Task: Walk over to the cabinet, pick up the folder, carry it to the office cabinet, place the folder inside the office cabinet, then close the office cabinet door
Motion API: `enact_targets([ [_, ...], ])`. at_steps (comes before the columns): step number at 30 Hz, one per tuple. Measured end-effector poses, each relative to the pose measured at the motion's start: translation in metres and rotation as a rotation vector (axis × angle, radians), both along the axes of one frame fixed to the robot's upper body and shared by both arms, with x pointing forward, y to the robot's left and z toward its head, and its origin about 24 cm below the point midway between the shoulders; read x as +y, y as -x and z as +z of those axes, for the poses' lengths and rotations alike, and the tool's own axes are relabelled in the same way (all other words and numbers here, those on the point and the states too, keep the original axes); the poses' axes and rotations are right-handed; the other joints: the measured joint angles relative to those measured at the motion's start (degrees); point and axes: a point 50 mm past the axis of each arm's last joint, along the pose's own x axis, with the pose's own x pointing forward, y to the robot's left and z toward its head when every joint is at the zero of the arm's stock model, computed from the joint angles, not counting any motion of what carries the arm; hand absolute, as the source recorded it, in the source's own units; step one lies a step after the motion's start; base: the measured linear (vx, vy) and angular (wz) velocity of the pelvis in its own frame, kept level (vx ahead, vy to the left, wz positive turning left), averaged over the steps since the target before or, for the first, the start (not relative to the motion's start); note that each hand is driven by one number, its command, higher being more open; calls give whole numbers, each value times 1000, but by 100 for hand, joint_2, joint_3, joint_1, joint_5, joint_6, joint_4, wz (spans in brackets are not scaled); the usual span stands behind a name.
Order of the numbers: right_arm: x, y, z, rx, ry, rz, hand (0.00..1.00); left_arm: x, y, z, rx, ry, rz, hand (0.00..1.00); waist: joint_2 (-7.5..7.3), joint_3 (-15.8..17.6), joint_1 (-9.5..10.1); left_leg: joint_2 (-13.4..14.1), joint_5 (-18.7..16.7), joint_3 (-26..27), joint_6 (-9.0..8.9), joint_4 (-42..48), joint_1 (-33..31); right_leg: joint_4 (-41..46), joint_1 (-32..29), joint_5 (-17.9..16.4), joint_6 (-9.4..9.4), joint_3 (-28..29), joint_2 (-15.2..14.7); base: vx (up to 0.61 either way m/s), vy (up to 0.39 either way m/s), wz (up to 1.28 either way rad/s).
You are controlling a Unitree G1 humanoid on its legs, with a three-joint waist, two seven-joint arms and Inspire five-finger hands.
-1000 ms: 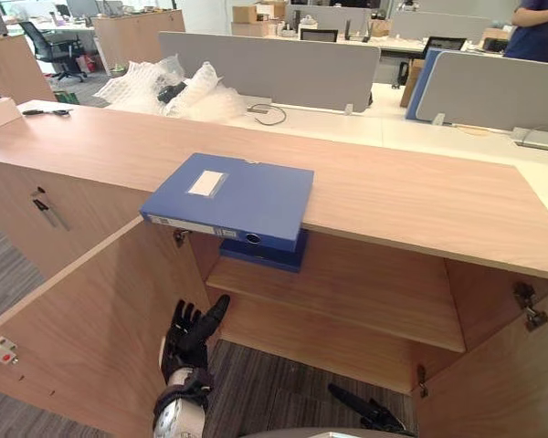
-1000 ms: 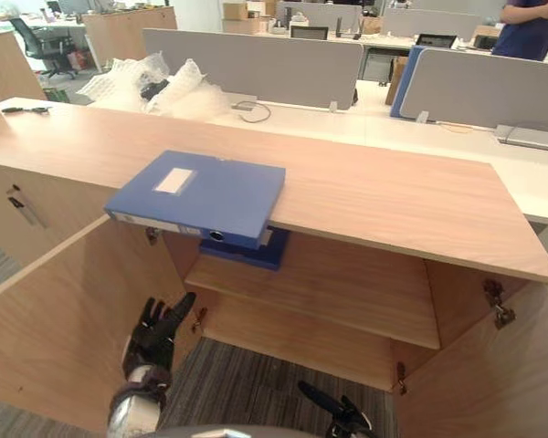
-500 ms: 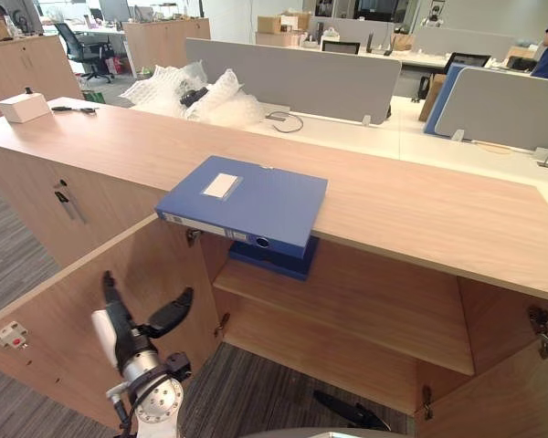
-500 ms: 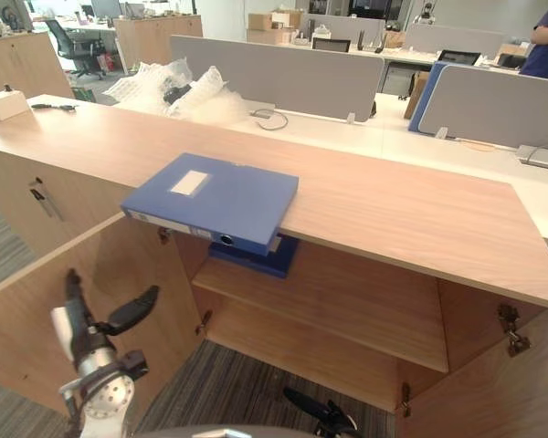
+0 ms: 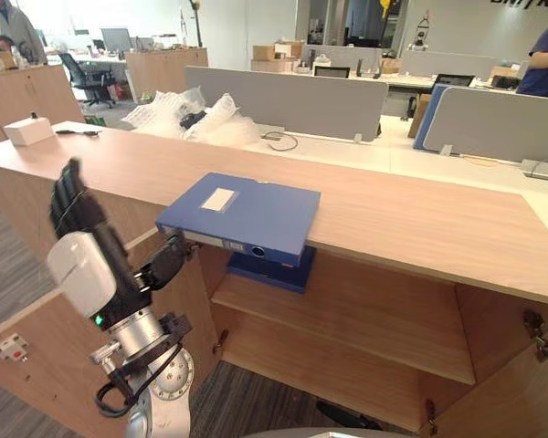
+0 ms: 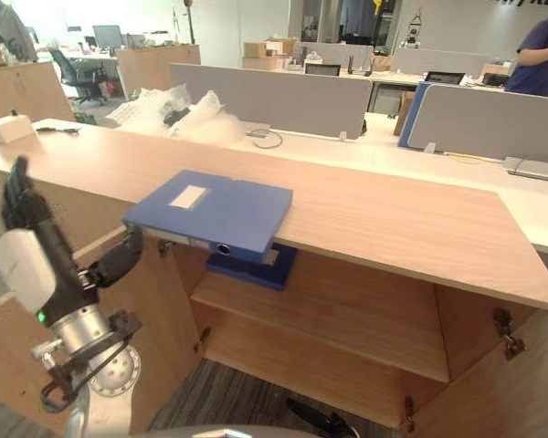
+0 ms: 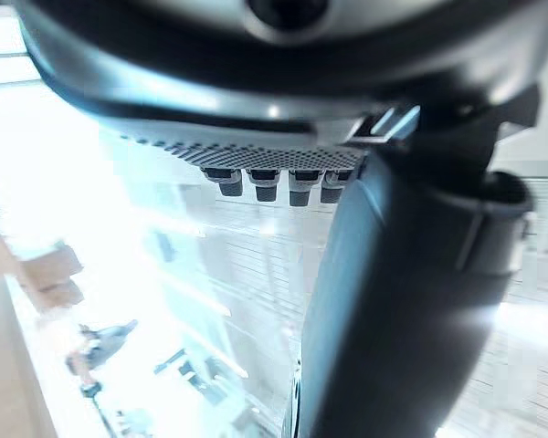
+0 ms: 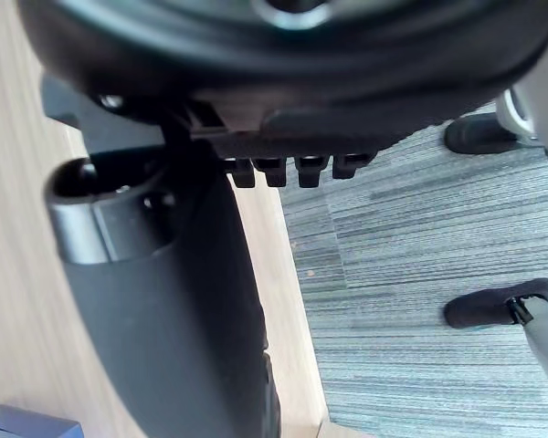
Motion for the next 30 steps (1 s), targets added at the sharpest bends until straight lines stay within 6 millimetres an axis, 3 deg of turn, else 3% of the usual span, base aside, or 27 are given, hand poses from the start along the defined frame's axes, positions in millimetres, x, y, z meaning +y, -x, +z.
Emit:
enact_targets([
  [4,-1,1,0,-2,13,21,100,-2,-3,-2,30,-71,-67,100,20,-41,-6,46,-9,42,-11,6,2,-43,-1,0,-28,64,65,24,-20,-6],
  [12,0,0,0,-8,35,142,100,8,-12,-26,233,-212,-147,100,50,-20,15,107,-27,99,-24,8,9,-36,-36,-32,-82,161,123,-20,-7,-4],
  [24,-8,2,-1,1,57,197,100,35,-10,-18,248,-320,-66,100,80,-4,42,105,-27,103,-23,-5,-1,-15,-74,-38,-92,189,142,-20,4,-1],
  [30,-11,3,-1,7,65,196,100,37,-10,-17,248,-327,-62,100,92,4,51,106,-27,105,-23,-5,2,-15,-74,-40,-95,197,145,-16,3,0],
])
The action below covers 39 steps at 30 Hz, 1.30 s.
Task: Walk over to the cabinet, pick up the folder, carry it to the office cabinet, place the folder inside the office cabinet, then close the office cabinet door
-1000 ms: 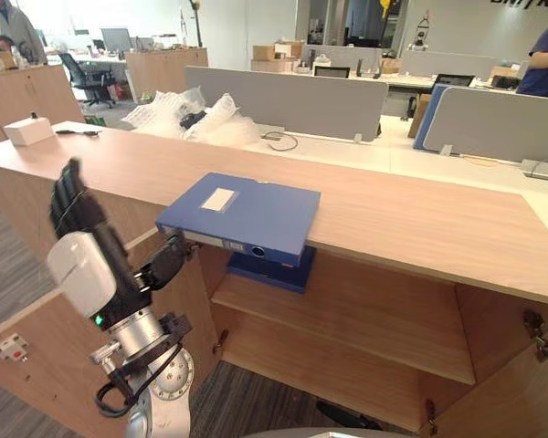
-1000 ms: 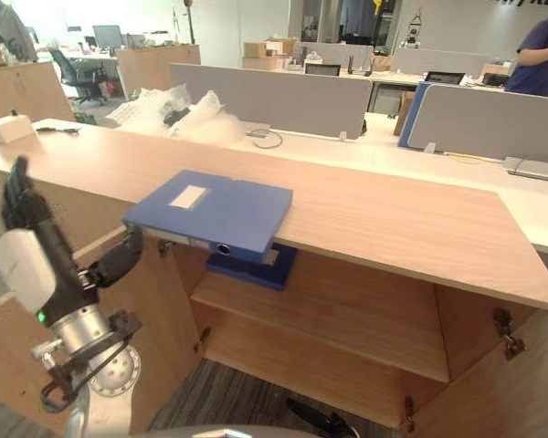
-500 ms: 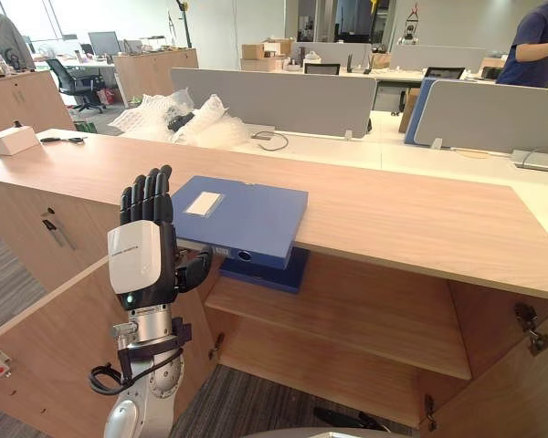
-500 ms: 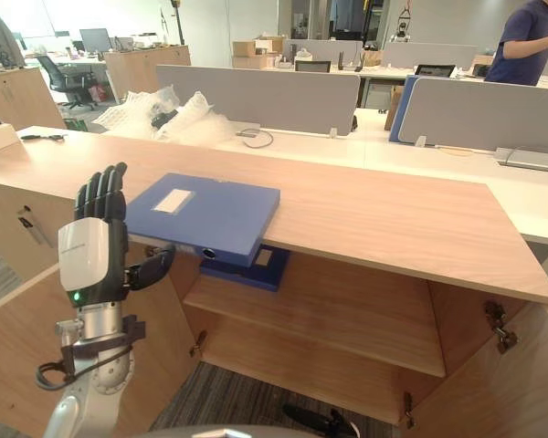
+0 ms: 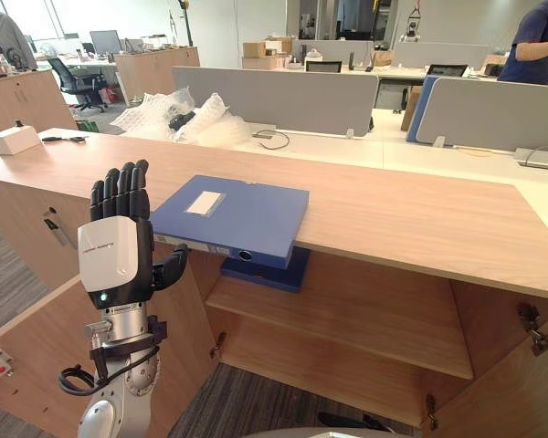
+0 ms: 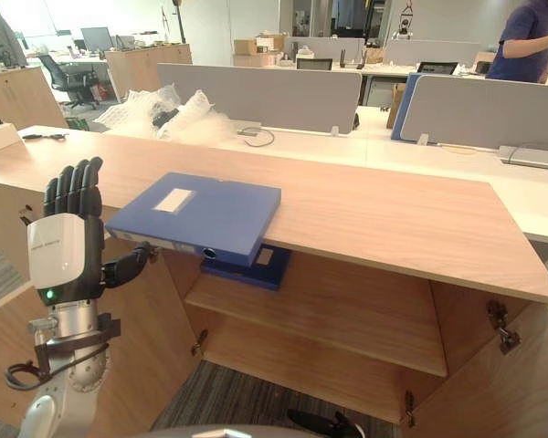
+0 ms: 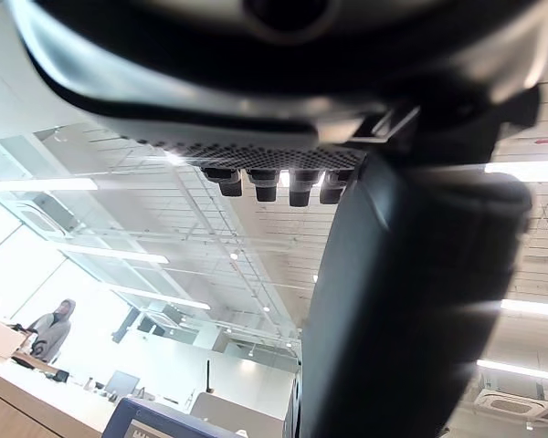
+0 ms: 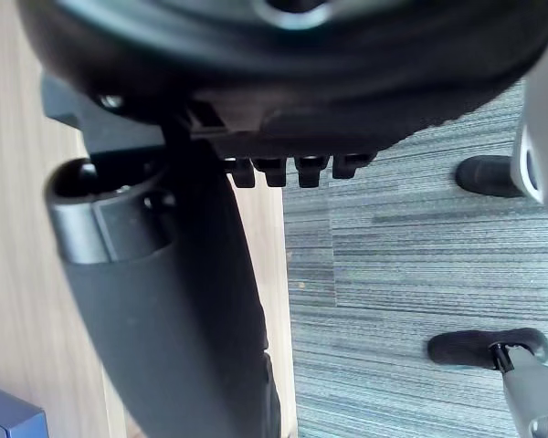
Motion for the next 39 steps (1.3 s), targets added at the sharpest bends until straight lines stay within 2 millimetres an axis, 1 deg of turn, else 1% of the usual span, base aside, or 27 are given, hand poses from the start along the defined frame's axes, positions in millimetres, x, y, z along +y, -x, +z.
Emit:
enact_targets([
  [8,-1,-1,0,-1,5,12,100,-1,-1,-1,13,-2,-13,100,25,16,-5,4,0,24,0,-3,18,1,0,0,-1,32,1,-4,1,0],
  [11,-1,-2,0,-1,12,36,100,-2,-2,-5,37,-10,-32,100,39,19,-12,9,0,44,0,-8,34,4,-1,0,-1,62,3,0,0,-4],
  [14,-1,-4,1,-6,13,62,100,-1,-4,-15,97,-20,-46,100,74,38,-36,15,0,62,0,-16,47,11,-7,1,-2,89,5,0,0,-4],
  [16,-2,-5,1,-10,16,72,100,2,-5,-22,133,-25,-43,100,95,53,-49,18,13,74,8,-89,97,16,-7,2,-9,104,14,-7,3,-7],
  [17,-2,-5,1,-10,17,80,100,7,-5,-28,174,-39,-39,100,111,56,-50,21,43,114,13,-185,166,14,-7,1,-12,134,17,-10,10,-11],
  [22,-7,-6,2,-13,33,100,100,17,-8,-42,261,-67,-22,100,103,102,-91,3,89,165,23,-312,229,-5,-19,1,-12,165,5,1,7,-4],
  [26,-9,-10,3,-28,50,139,100,20,-12,-43,283,-84,-24,100,88,208,-136,4,89,184,24,-312,239,-20,-11,6,-19,178,8,-2,0,-1],
  [32,-10,-14,4,-39,56,175,100,24,-14,-47,312,-94,-23,100,127,265,-215,15,88,236,24,-316,273,-23,-6,20,-40,243,13,-23,3,-5],
  [35,-11,-14,4,-36,68,208,100,28,-14,-46,321,-138,-22,100,125,264,-220,24,88,262,24,-318,286,-26,-7,27,-44,266,19,-32,2,-4],
  [39,-11,-13,4,-33,74,226,100,28,-23,-41,319,-209,-45,100,126,264,-219,24,88,286,23,-321,288,-48,-10,56,-38,289,17,-19,6,-2],
])
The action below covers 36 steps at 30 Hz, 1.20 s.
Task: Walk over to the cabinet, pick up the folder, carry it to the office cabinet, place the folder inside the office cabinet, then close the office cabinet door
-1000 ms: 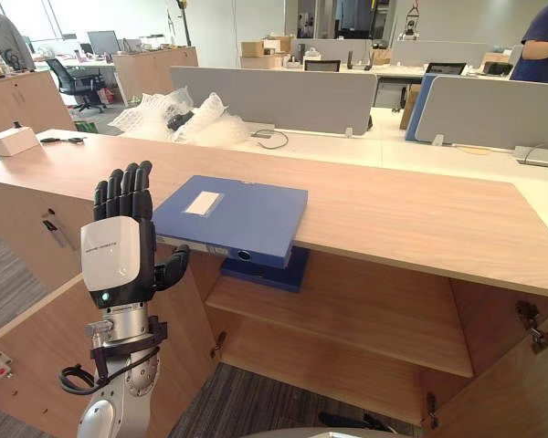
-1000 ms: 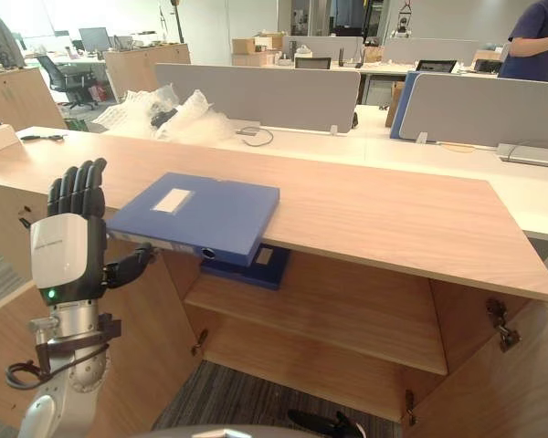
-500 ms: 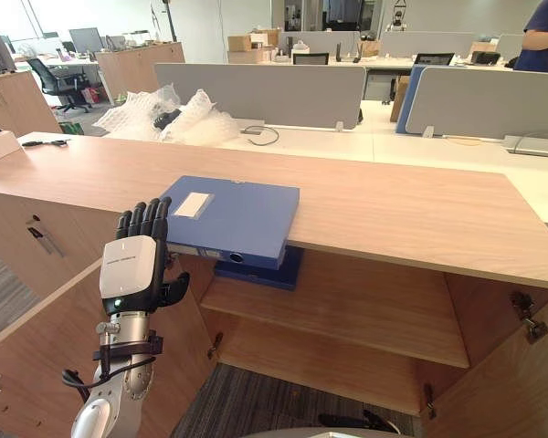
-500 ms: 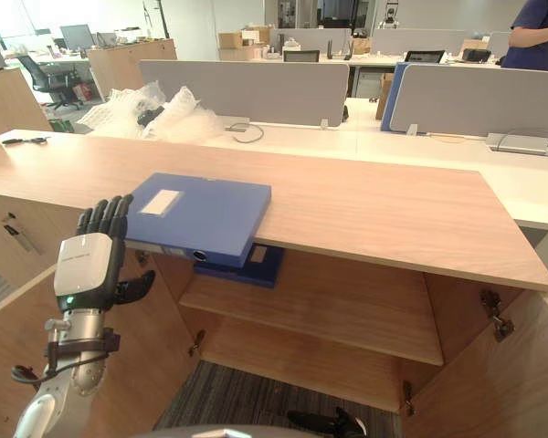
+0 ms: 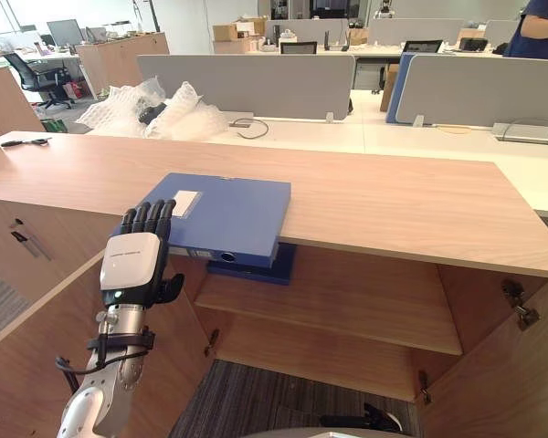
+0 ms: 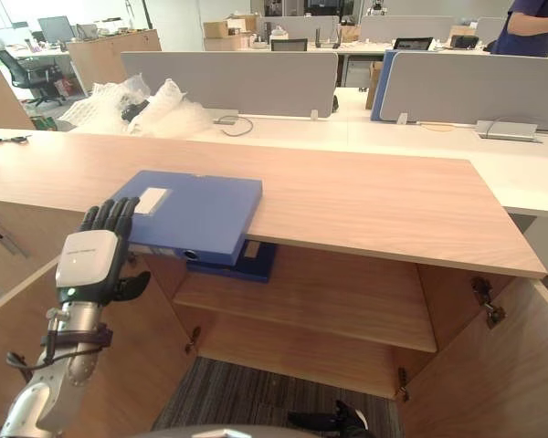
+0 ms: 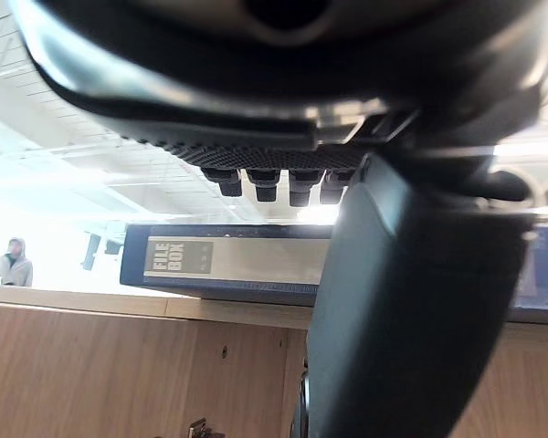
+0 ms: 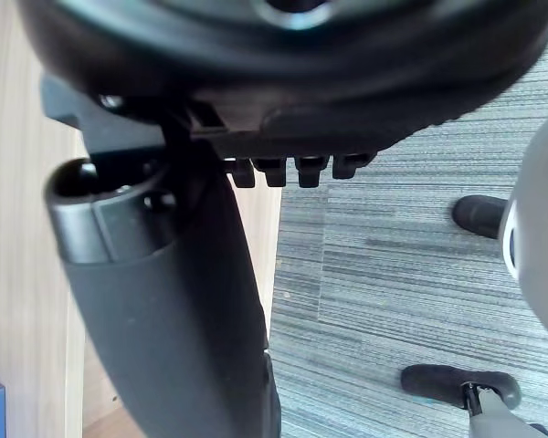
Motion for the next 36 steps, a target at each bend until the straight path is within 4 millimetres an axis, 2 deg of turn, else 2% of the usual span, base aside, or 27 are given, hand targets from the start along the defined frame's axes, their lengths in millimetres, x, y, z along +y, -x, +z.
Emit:
enact_targets([
  [8,-2,-1,0,3,31,72,100,1,-8,-2,10,-31,-6,100,-4,-1,-77,-1,0,56,0,-2,-8,-103,5,60,7,47,11,-14,7,-3],
  [20,-9,2,0,11,55,89,100,6,-20,-13,60,-48,25,100,-10,4,-155,10,0,141,-1,-4,-11,-142,-28,113,-5,140,25,-17,8,-3],
  [21,-9,2,0,12,57,88,100,7,-21,-13,61,-49,33,0,-10,4,-158,12,0,176,-1,-4,-10,-154,-40,134,-3,170,26,-38,26,-13],
  [24,-10,3,0,13,61,87,100,9,-25,-12,53,-51,48,0,-16,9,-171,12,0,225,-1,-4,-12,-178,-60,175,2,227,24,-36,24,-9],
  [33,-11,4,1,14,82,106,100,6,-47,17,-128,-61,49,0,-36,-2,-266,12,0,276,-1,-26,-11,-183,-96,205,12,301,22,-27,12,-3],
  [36,-13,4,1,12,83,86,100,8,-51,19,-124,-83,47,0,-12,9,-303,12,0,310,-1,-25,-12,-221,-100,225,8,330,24,-12,10,-4],
])
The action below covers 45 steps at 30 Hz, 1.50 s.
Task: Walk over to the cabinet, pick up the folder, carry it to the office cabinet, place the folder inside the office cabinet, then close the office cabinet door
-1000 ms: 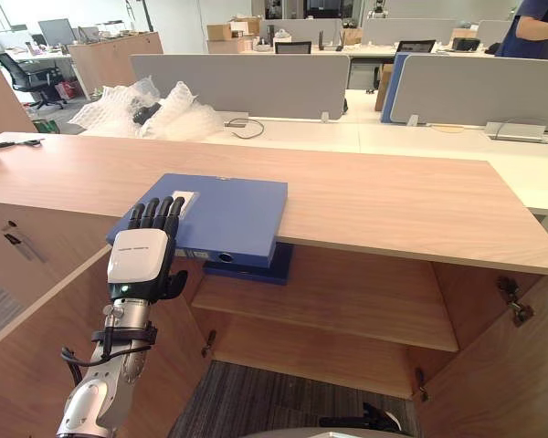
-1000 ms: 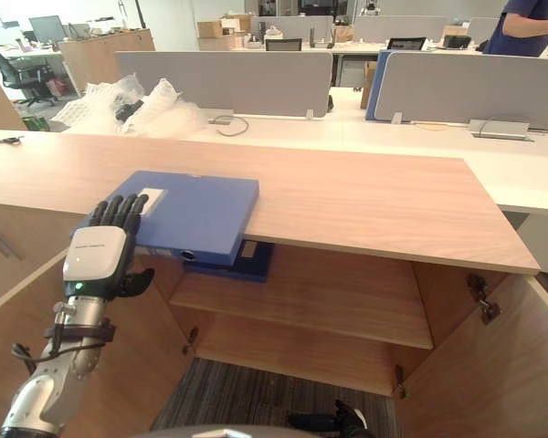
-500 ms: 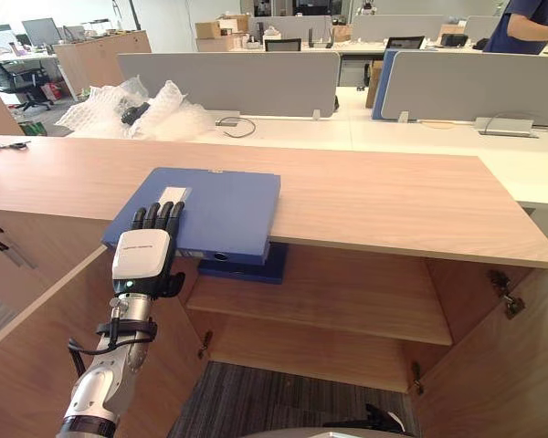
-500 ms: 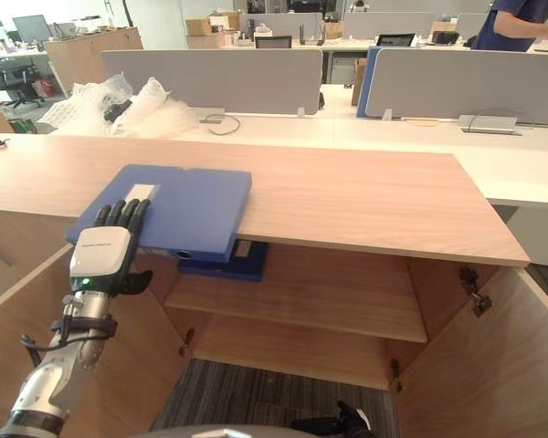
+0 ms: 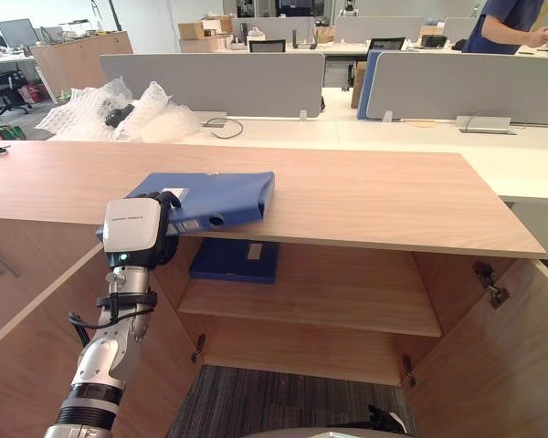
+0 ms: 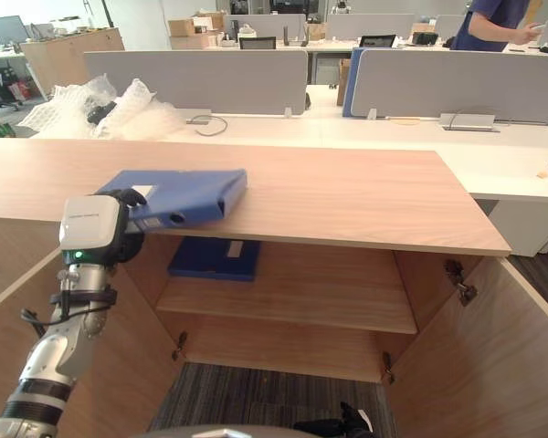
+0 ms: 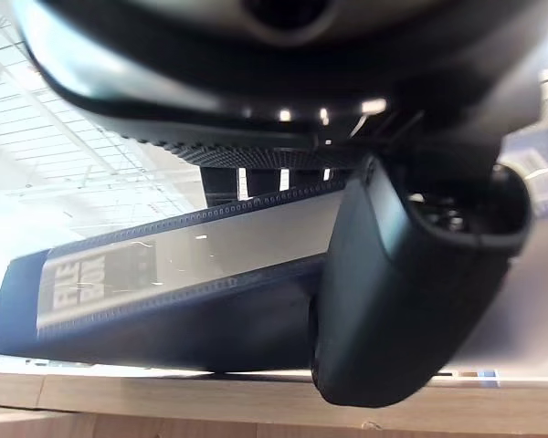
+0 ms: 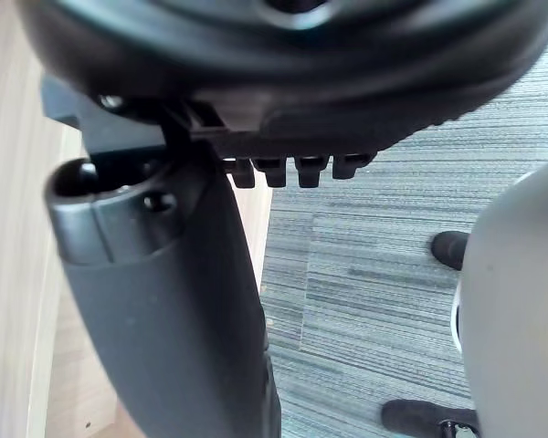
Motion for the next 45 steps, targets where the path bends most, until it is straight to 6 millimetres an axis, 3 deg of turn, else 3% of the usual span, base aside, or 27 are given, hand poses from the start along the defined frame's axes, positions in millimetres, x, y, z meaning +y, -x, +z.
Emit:
enact_targets([
  [9,-1,0,0,0,0,-16,100,0,-4,0,8,-54,-4,0,9,1,-29,0,1,14,0,22,2,-102,8,60,-32,66,13,-5,7,-5],
  [11,-2,1,0,2,0,-24,100,-7,-3,-1,6,-42,-16,0,5,4,-19,-2,1,-1,1,21,-2,-101,8,63,-33,60,11,-17,8,2],
  [14,-3,2,0,5,-2,-45,100,-39,17,6,-65,109,-93,0,-13,19,-17,-24,-1,-71,2,21,-36,-100,-5,65,-30,17,-10,-33,21,8],
  [16,-4,5,-1,16,-3,-64,100,-73,38,14,-131,379,-245,0,-8,24,35,-41,-2,-110,4,20,-70,-98,-25,66,-28,-15,-25,-31,29,9],
  [20,-7,7,-1,30,-4,-88,100,-105,53,17,-86,827,-477,0,6,19,14,-35,-1,-114,5,-3,-35,-89,4,67,-27,-14,-18,-29,10,-1],
  [22,-8,8,-1,32,-7,-101,100,-107,56,16,-28,1074,-558,0,51,-8,-4,-20,4,-94,10,22,-26,-69,-3,70,-20,17,-17,-33,8,-6],
  [24,-8,9,-2,24,-37,-167,100,-103,62,4,58,1434,-613,0,45,6,-19,4,3,-70,10,23,-34,-46,-36,69,-19,58,1,-3,1,-7],
  [29,-2,7,4,-64,-71,-242,100,-90,80,-12,61,1891,-592,0,-69,103,-13,32,2,-36,10,30,-111,20,-165,67,-20,114,22,-7,4,-5],
  [33,10,-17,37,-330,-91,-302,100,-82,96,-17,-13,2113,-533,0,-160,147,-49,36,-5,40,14,39,-215,109,-348,53,-36,202,7,-13,25,-9],
  [36,15,-34,56,-451,-100,-310,100,-85,98,-15,-45,2157,-546,0,-171,142,-52,25,-29,69,36,62,-185,133,-336,48,-29,242,-12,-27,30,-6],
  [41,5,-58,97,-679,-90,-391,100,-88,103,-2,-102,2172,-606,0,-138,122,-65,47,-129,168,28,211,-158,180,-319,40,-19,327,-21,-39,15,-10],
  [45,-5,-71,150,-920,-31,-434,100,-90,105,-4,-115,2197,-590,0,-16,46,-102,87,-257,318,3,375,-132,210,-323,38,-17,489,-14,-28,17,-19],
])
